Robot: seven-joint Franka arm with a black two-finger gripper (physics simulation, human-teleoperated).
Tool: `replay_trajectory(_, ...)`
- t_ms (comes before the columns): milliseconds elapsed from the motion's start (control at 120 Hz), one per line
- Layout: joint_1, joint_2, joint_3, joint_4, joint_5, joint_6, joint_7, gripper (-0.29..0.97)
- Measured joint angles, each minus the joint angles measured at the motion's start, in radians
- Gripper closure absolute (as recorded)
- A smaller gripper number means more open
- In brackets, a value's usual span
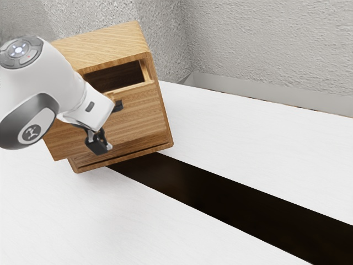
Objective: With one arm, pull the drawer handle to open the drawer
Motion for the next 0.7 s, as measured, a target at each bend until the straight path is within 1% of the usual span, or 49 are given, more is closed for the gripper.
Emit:
replay_trajectory(75,-0.002,-0.027,-0.019,-0.029,0.024,-0.005,-0.019,0.0)
replay_trajectory(167,-0.006,-0.072,-0.043,-0.065,0.048,-0.011,-0.043,0.05)
replay_trajectory(242,-0.006,-0.097,-0.065,-0.083,0.061,-0.015,-0.062,0.03)
replay_trajectory(433,0.004,-0.167,-0.118,-0.135,0.081,-0.027,-0.111,0.01)
replay_trajectory(492,0.004,-0.19,-0.131,-0.15,0.088,-0.033,-0.126,0.04)
replay_trajectory(583,0.002,-0.213,-0.148,-0.169,0.095,-0.041,-0.149,0.03)
replay_trajectory(658,0.003,-0.244,-0.182,-0.175,0.098,-0.053,-0.167,0.04)
replay_trajectory(700,0.003,-0.255,-0.217,-0.155,0.097,-0.071,-0.178,0.03)
